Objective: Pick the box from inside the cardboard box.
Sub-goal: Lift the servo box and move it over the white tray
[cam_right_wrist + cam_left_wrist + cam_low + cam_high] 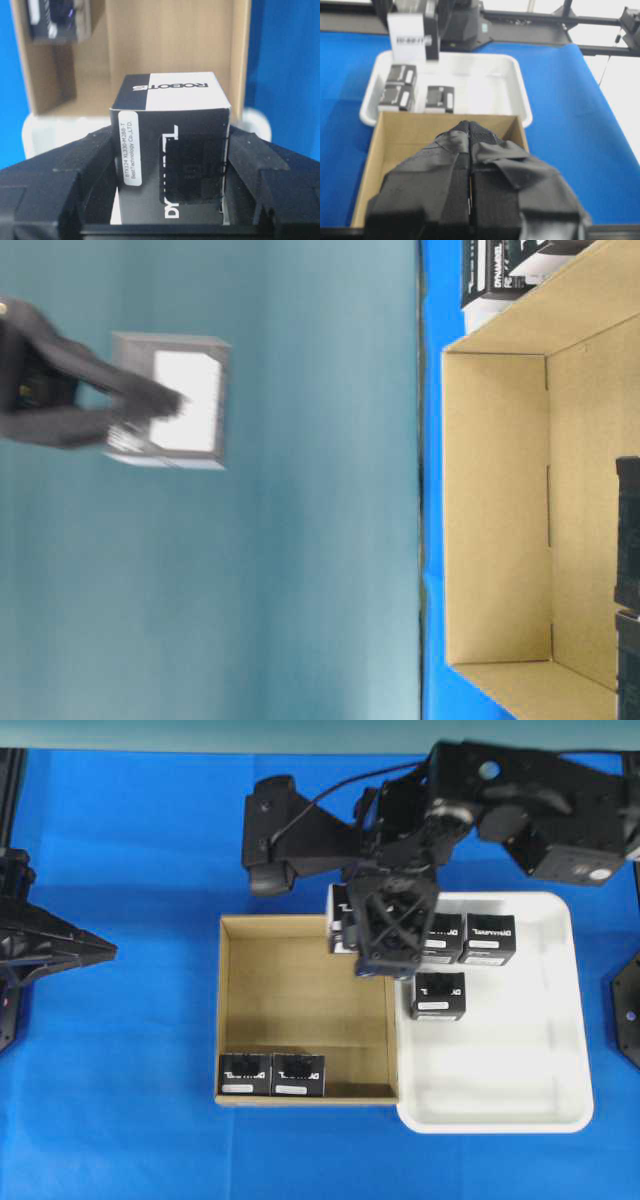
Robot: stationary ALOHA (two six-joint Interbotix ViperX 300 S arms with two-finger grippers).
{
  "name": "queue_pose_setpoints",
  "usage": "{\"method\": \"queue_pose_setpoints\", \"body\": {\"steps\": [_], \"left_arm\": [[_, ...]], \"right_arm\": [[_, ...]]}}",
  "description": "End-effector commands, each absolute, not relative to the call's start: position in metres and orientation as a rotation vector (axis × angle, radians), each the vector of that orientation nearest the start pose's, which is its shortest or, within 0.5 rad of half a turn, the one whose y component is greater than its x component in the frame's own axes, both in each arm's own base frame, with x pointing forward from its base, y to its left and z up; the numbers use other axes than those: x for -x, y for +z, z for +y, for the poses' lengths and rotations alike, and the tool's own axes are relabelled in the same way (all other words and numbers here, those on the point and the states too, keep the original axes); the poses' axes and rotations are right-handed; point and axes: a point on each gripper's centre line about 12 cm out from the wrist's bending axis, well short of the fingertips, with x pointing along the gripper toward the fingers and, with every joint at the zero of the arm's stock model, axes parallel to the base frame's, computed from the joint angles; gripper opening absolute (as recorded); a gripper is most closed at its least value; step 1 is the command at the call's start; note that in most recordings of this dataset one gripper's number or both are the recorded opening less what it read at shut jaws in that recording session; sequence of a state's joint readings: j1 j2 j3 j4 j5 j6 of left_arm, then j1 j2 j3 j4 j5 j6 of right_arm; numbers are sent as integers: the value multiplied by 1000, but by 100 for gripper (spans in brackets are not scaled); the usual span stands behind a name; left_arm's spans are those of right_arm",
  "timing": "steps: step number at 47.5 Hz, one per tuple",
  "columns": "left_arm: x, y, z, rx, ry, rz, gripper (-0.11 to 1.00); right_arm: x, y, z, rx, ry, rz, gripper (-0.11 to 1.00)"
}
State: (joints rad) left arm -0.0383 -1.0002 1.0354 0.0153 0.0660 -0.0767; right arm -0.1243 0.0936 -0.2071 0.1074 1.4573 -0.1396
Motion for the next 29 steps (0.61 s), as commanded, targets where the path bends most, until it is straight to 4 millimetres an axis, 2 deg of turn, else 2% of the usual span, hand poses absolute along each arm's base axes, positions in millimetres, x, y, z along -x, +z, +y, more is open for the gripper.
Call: {"method": "queue_pose_setpoints", "body": {"steps": [1,9,16,20,29], "left_arm": [[-198,330,-7,57,-35,69,-7],[-198,330,-7,58,-35,69,-7],[-198,330,-7,58,-35,69,-7],[-198,330,-7,59,-35,67,-7],[-199,329,-7,58,-34,72,-7]], "right_arm": [[-403,361,-38,-40,74,1330,61],[-393,375,-38,-35,74,1316,61],[-365,381,-43,-61,43,1299,61],[-347,374,-42,-80,27,1302,61],[-309,333,-37,-107,12,1322,61]]}}
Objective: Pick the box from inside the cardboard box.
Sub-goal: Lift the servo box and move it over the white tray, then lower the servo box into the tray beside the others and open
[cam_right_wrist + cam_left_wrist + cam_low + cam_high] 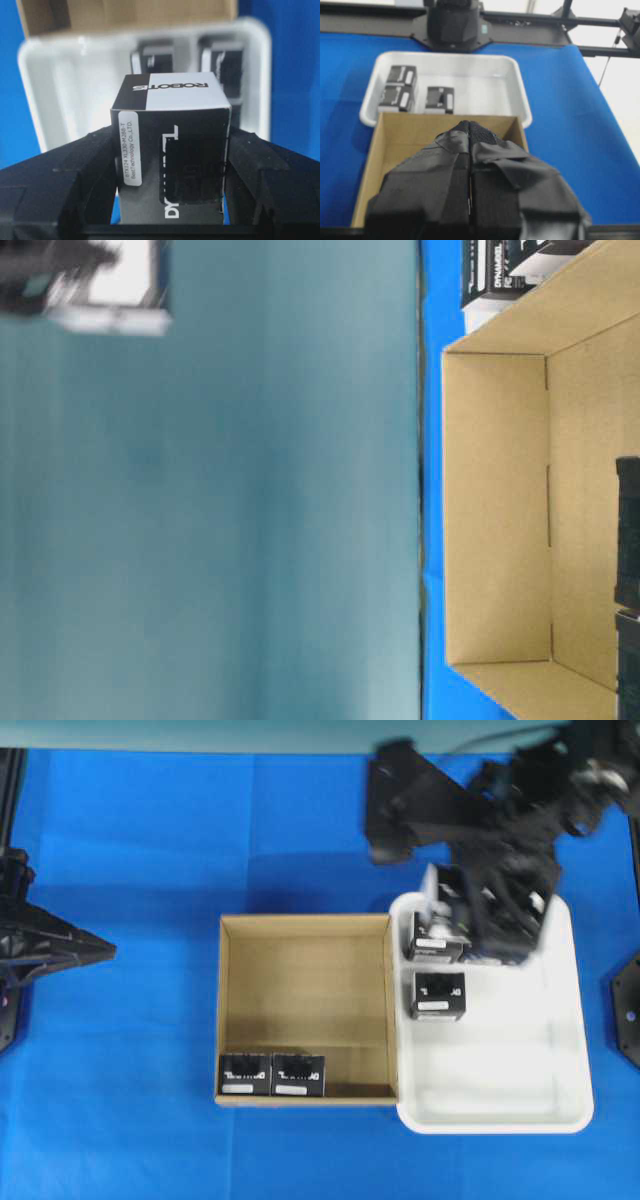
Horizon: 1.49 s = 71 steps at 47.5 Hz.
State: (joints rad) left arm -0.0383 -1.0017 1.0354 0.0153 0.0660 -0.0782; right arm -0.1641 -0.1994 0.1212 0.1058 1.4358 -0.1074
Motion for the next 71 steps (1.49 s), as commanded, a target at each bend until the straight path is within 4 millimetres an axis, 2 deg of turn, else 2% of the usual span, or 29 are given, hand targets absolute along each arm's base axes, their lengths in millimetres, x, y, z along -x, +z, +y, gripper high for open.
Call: {"method": "queue_pose_setpoints", "body": {"steps": [1,5,11,18,23,33,45,56,71], "left_arm": [[-199,329,-7,58,-34,75,-7],[-199,329,-7,60,-32,73,-7],[-199,329,-7,59,-30,73,-7],[-199,329,-6,59,-29,73,-7],[-199,328,-6,59,-29,75,-7],[-199,328,-6,60,-27,75,-7],[-200,328,-4,59,-17,74,-7],[-200,328,-4,61,-18,74,-7],[-199,329,-4,62,-18,73,-7]], "right_arm": [[-306,331,-37,-108,9,1315,61],[-295,321,-35,-110,-1,1277,61],[-276,293,-33,-121,-12,1275,61],[-258,248,-25,-130,2,1343,61],[-253,223,-20,-124,9,1344,61],[-246,191,-19,-116,0,1331,61],[-237,160,-16,-111,-9,1314,61],[-241,135,-18,-107,-15,1334,61],[-246,115,-16,-97,-9,1360,61]]}}
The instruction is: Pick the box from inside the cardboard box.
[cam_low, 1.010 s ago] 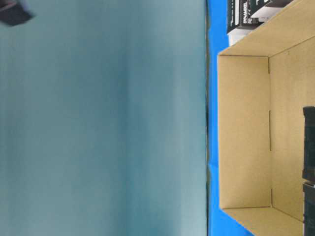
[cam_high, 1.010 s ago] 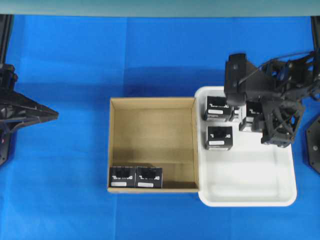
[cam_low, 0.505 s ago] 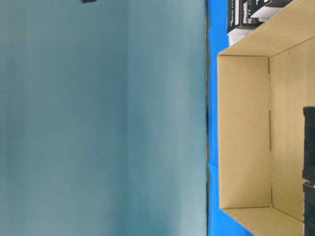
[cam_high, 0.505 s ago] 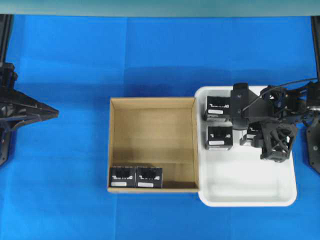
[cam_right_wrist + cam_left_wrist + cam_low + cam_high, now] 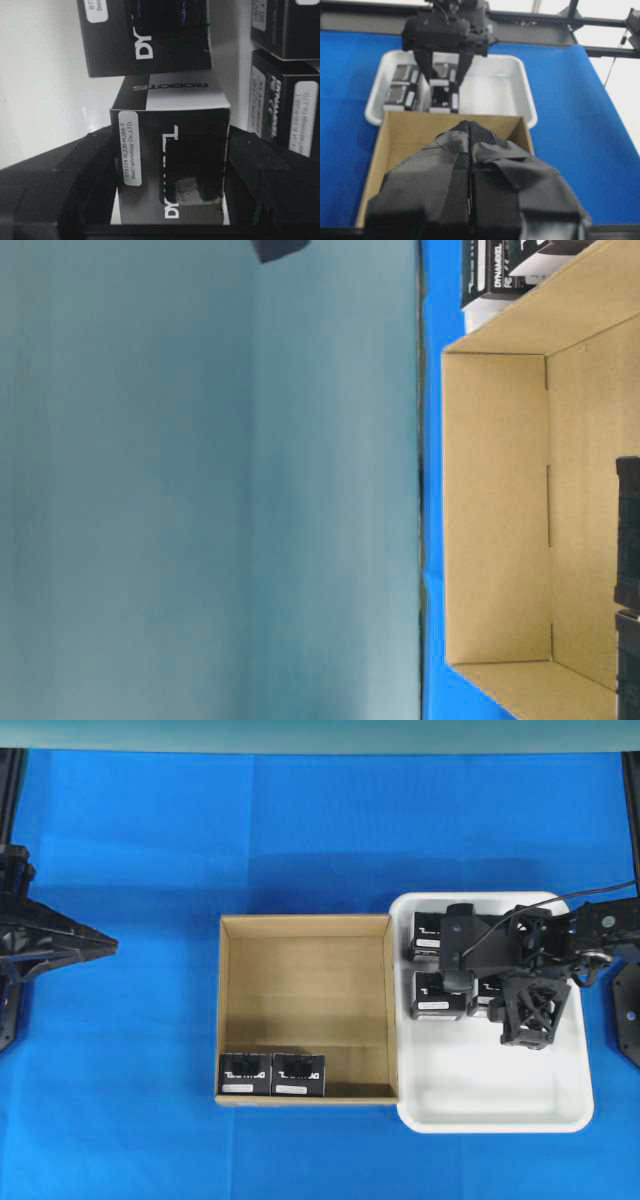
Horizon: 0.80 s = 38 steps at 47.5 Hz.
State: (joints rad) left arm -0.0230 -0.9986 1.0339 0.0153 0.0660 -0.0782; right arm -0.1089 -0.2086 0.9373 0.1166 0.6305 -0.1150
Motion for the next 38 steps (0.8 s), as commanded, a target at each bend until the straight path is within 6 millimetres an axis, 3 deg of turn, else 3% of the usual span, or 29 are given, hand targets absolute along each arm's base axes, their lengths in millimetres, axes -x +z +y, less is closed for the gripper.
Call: {"method": "queue_pose_setpoints", "body": {"steps": [1,19,28,38], "left_arm": [[-199,329,-4,61,-17,73,-7],[-200,328,-4,59,-18,74,-7],[-199,329,-5,60,-21,73,-7],[-199,329,-5,60,-23,73,-7]], "right_arm": [[-245,114,-15,-95,-8,1363,61],[-247,115,-14,-96,-5,1364,61],[-248,117,-13,-99,-7,1362,97],[-252,136,-12,-103,1,1354,96]]}}
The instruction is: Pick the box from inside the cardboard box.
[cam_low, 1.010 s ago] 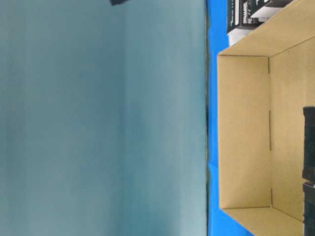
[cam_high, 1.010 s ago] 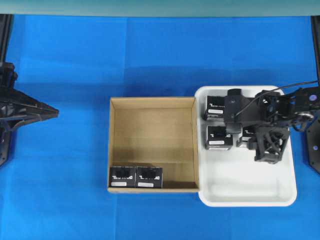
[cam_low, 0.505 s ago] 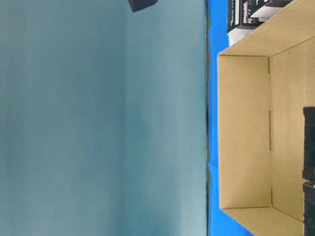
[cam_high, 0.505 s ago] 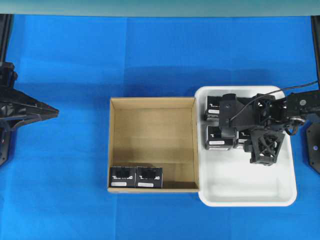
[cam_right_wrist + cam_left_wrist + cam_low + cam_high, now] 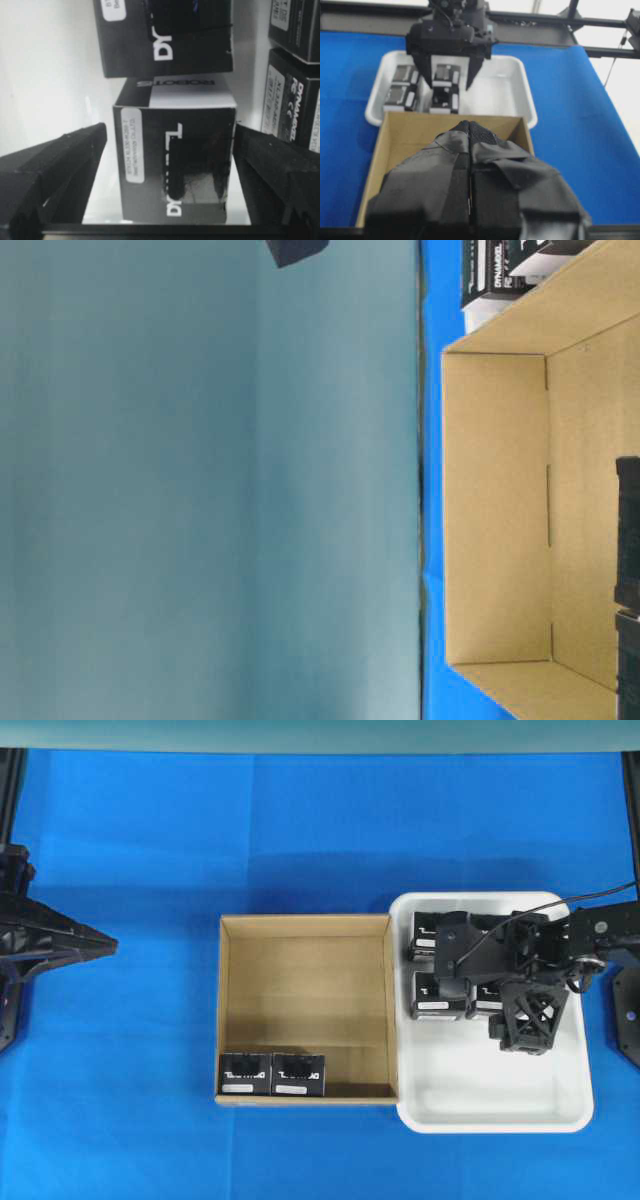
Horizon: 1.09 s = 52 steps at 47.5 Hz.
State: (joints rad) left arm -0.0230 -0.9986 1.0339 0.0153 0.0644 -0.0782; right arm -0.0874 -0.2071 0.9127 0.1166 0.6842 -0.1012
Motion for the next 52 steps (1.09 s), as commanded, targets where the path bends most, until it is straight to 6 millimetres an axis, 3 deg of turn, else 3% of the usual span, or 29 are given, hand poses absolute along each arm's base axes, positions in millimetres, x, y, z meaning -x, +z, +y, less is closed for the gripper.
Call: {"method": "queue_pose_setpoints", "body": {"steps": [1,16,28,40,52], "left_arm": [[-199,329,-5,60,-23,73,-7],[-200,330,-5,57,-23,71,-7],[-200,330,-5,57,-24,71,-7],[-200,330,-6,62,-27,71,-7],[-199,330,-6,59,-29,71,-7]], "right_arm": [[-252,141,-12,-102,2,1349,96],[-240,217,-17,-107,-27,1236,96],[-218,258,-18,-122,-56,1082,96],[-197,273,-18,-154,-85,989,96],[-195,275,-18,-152,-87,957,96]]}}
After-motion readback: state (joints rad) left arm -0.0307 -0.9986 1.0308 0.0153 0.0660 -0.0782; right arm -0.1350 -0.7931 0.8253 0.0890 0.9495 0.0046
